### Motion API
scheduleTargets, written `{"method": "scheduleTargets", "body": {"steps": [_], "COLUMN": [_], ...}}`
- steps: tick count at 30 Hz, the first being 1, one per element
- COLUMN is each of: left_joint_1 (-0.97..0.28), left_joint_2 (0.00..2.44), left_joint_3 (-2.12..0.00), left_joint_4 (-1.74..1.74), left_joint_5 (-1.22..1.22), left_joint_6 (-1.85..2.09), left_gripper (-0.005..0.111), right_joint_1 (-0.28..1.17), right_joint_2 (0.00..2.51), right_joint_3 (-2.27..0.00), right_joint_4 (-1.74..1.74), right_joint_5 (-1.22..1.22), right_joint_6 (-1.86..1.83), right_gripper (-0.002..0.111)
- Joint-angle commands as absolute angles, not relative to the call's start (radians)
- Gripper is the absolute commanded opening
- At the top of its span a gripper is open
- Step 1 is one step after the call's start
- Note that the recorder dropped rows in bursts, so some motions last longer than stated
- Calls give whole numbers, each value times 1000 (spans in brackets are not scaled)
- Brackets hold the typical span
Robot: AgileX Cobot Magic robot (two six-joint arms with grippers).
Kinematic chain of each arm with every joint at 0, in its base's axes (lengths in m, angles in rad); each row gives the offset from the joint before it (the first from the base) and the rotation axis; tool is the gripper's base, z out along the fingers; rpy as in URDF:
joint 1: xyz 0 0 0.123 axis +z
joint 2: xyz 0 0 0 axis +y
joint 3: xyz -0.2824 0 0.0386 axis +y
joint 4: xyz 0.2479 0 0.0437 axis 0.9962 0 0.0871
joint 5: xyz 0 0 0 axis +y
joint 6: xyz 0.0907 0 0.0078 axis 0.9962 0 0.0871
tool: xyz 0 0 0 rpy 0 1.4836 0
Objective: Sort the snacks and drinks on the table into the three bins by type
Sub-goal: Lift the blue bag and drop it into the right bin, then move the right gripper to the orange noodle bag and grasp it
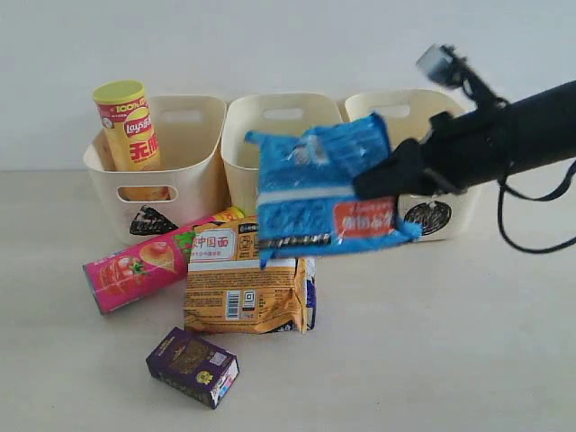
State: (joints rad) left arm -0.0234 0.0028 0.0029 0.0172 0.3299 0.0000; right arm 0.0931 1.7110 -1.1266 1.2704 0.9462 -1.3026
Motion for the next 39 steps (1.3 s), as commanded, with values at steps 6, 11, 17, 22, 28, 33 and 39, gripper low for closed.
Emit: {"method": "scheduleTargets", "body": {"steps": [6, 11, 17, 22, 28, 33, 39], "left_joint_1": [-21, -21, -21, -21, -21, -21, -21], "left_joint_2": [0, 0, 0, 0, 0, 0, 0], "left_joint_3": [0, 0, 0, 0, 0, 0, 0], "left_joint_4": [16, 16, 16, 16, 16, 16, 16], "left_joint_5": [316, 316, 316, 316, 316, 316, 316], "left_joint_6": [-8, -8, -8, -8, -8, -8, -8], "left_gripper": [4, 4, 4, 4, 4, 4, 4], "right_joint_1": [9, 9, 9, 9, 9, 9, 9], "right_joint_2": [1672, 1675, 1709, 1758, 1805, 1813, 1802], "right_joint_3": [-1130, -1140, -1182, -1222, -1239, -1241, -1248], "right_joint_4": [1572, 1744, 1744, 1744, 1744, 1744, 1744], "right_joint_5": [435, 277, 270, 287, 299, 299, 288], "right_joint_6": [-1274, -1373, -1386, -1368, -1368, -1386, -1383], "right_gripper": [0, 0, 0, 0, 3, 46, 79]}}
